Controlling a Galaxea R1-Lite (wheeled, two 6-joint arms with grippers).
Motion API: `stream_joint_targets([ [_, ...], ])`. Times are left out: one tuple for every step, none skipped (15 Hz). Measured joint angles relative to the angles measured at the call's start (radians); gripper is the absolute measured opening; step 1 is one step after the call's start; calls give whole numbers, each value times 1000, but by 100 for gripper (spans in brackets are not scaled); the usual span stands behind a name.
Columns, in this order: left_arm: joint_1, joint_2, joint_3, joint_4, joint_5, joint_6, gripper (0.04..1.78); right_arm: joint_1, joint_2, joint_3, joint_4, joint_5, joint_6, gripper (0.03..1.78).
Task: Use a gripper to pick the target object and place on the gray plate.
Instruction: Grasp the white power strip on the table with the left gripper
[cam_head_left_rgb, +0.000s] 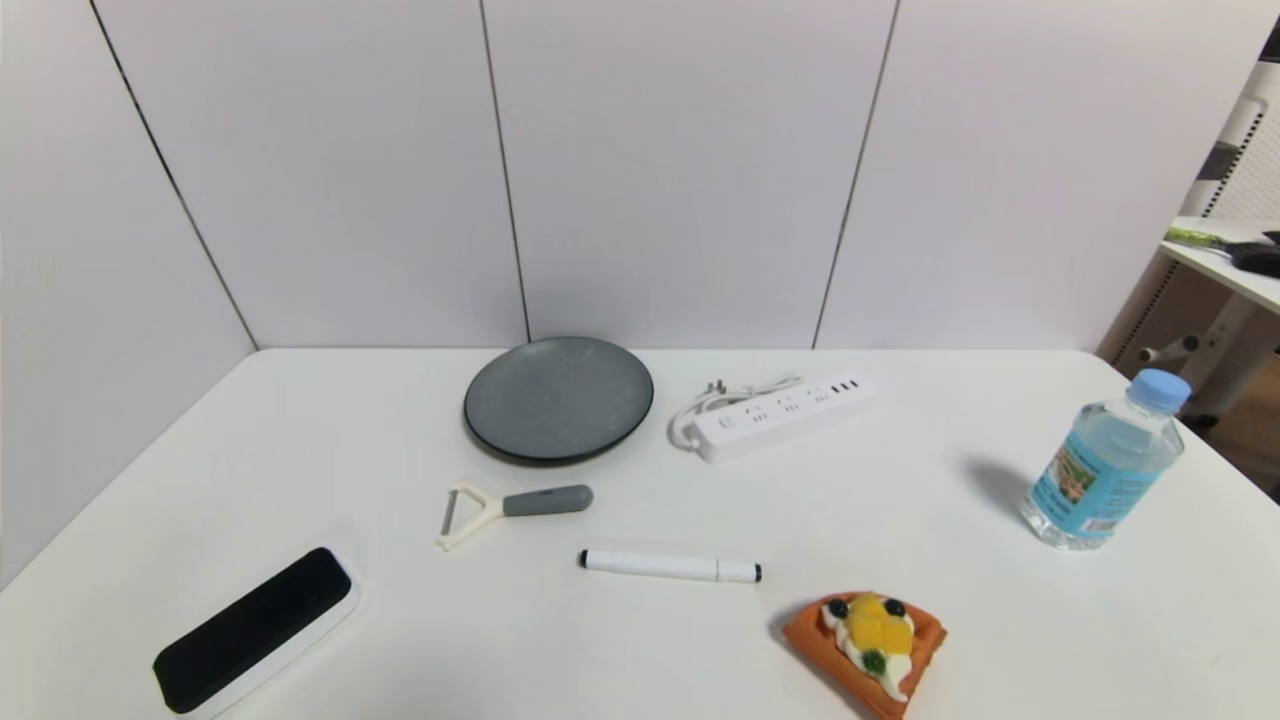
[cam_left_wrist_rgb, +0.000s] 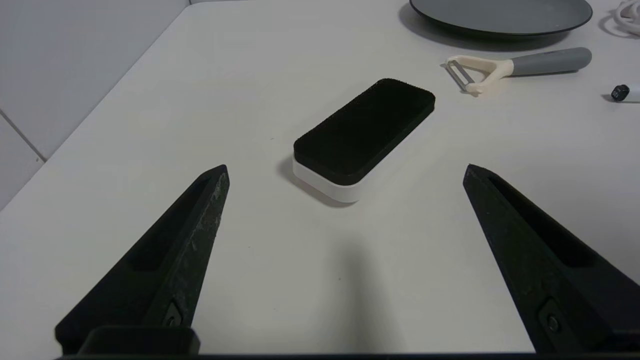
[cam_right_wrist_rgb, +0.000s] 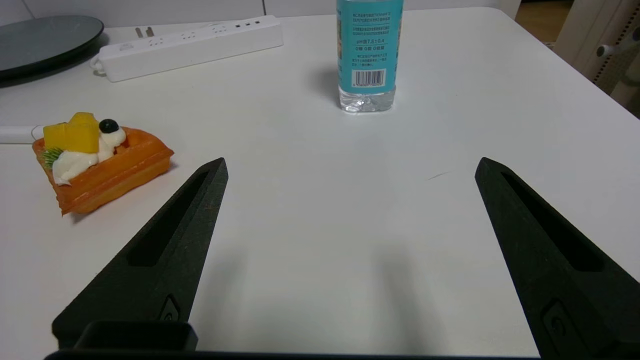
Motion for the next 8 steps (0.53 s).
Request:
stream_joint_targets([
  [0,4,-13,0,2,1,169,0,0,0,0,0,0,171],
  [0,18,-37,0,8,0,169,0,0,0,0,0,0,171],
  [0,44,-70,0,14,1,169,0,0,0,0,0,0,171],
  [1,86,-113,1,16,7,169,0,0,0,0,0,-1,171],
  [-3,135,-167,4,18,16,169,0,0,0,0,0,0,171],
  [-23,186,-244,17,18,29,169,0,0,0,0,0,0,171],
  [-62,245,-350,43,19,39,169,0,0,0,0,0,0,171],
  [-107,302,-459,83,19,49,169,0,0,0,0,0,0,171],
])
